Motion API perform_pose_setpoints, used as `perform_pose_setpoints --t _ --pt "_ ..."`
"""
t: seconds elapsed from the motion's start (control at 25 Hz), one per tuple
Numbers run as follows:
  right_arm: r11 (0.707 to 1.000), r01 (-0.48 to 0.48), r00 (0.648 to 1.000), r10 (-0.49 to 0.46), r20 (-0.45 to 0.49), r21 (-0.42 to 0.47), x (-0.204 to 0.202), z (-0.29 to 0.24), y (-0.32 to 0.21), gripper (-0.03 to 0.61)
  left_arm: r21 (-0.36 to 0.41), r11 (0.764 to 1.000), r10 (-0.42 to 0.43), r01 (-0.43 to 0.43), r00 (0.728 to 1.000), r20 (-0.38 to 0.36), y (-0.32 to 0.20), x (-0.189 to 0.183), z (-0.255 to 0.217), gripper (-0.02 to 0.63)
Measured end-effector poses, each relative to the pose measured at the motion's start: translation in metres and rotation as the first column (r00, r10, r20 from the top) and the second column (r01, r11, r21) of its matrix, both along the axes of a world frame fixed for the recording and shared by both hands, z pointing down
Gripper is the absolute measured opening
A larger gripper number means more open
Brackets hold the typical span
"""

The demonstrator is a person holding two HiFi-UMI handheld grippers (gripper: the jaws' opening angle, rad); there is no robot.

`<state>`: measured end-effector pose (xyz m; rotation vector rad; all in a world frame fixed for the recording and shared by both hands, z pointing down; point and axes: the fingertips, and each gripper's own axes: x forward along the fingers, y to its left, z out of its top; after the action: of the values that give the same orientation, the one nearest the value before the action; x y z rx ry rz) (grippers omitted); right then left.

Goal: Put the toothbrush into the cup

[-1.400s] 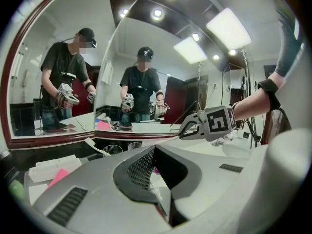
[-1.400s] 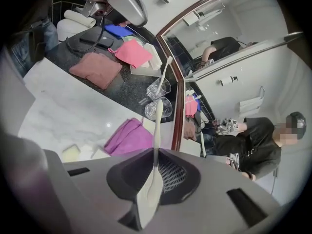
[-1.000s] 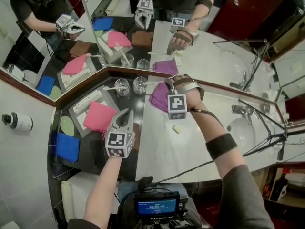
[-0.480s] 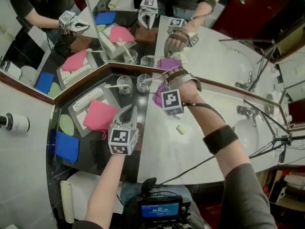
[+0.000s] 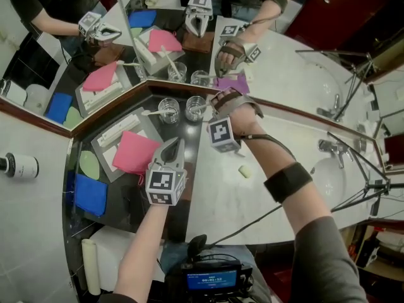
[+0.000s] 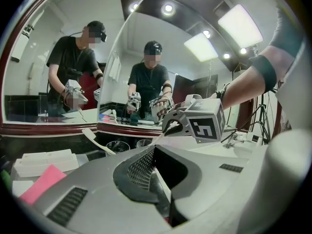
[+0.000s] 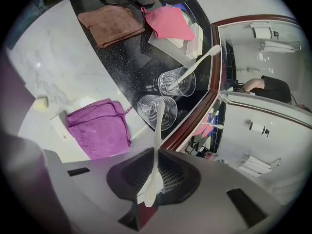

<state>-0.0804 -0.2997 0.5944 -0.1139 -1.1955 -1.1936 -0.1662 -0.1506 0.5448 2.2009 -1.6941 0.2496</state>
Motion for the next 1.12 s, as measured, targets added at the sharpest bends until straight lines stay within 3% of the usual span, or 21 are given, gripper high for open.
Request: perform_pose_setpoints --t 0.24,0.56,0.6,0.68,1.12 --pt "0.998 -0.024 0.999 0.025 0.028 -0.052 -0.011 0.021 0.004 0.055 -0.005 1.000 -0.004 0.004 1.000 -0.006 0.001 -0.004 0.005 0.000" --pt "0.998 -0.023 0.999 0.024 0.028 -0.056 -0.020 0.024 0.006 0.065 -0.033 0.999 0.006 -0.006 1.000 -0.017 0.004 -0.004 0.011 0.000" --pt "0.998 -0.027 0.999 0.029 0.032 -0.061 -0.020 0.026 0.006 0.072 -0.034 0.999 0.003 -0.004 1.000 -0.016 0.004 -0.005 0.013 0.000" --pt "0.997 -0.035 0.998 0.039 0.045 -0.073 -0.021 0.029 0.006 0.148 -0.038 0.999 0.004 -0.005 1.000 -0.020 0.004 -0.005 0.012 0.000" --pt "0.997 -0.025 0.996 0.032 0.086 -0.080 -0.031 0.027 0.009 0.178 -0.037 0.999 -0.012 0.012 1.000 -0.023 0.004 -0.009 0.017 0.000"
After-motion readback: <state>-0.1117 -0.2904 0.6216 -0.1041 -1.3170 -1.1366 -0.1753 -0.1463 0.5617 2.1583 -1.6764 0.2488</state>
